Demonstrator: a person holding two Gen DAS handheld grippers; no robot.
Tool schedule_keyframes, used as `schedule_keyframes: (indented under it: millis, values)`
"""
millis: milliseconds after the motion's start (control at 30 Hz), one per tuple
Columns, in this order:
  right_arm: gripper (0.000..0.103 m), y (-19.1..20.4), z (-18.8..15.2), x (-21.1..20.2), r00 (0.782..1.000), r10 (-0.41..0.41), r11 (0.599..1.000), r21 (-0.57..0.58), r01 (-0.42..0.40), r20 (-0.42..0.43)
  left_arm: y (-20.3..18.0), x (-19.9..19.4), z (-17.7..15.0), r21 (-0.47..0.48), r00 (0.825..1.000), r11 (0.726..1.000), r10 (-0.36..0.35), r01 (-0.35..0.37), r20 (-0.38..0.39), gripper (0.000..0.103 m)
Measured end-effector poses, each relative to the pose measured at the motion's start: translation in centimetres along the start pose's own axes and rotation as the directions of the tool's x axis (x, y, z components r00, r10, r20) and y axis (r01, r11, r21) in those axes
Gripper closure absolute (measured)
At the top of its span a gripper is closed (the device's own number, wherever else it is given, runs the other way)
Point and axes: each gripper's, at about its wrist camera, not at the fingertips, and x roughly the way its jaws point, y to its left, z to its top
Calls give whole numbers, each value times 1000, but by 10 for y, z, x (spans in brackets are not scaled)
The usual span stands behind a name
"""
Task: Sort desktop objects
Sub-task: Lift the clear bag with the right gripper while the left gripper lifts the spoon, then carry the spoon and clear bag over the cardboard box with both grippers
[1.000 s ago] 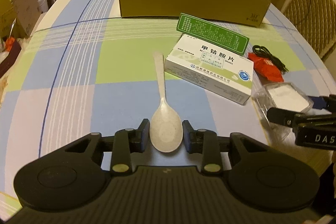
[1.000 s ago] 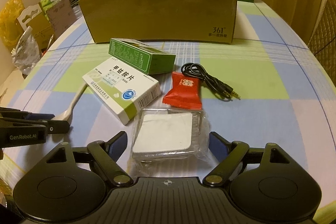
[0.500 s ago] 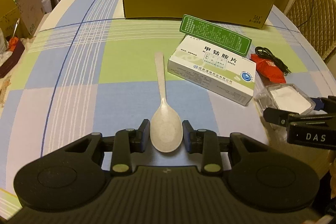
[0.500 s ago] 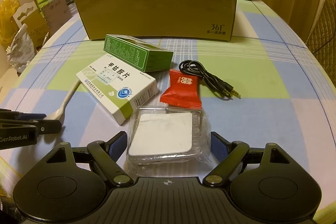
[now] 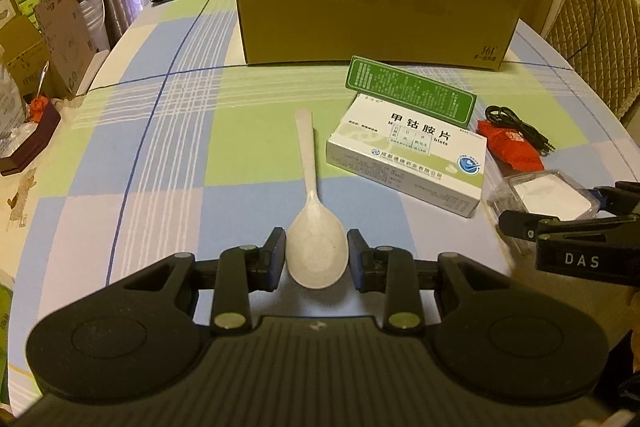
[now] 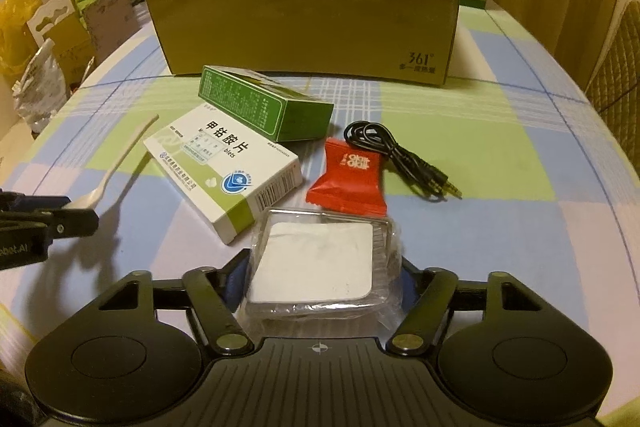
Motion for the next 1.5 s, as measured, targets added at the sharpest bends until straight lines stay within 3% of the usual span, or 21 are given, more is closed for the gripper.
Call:
schedule_keyframes:
  millis: [700, 1033, 1500]
  values:
    - [39, 4, 15, -44, 987, 30, 999, -17, -27, 160, -18, -54, 23, 36, 987, 999, 0, -6, 158, 76]
    - [39, -4, 43, -65, 971, 26, 999, -28, -19, 237, -32, -66, 57, 69, 973, 998, -18, 2, 232, 76]
    - [39, -25, 96, -70, 946, 12, 1000, -20, -5, 323, -35, -61, 103, 71, 964, 997, -36, 18, 263, 76]
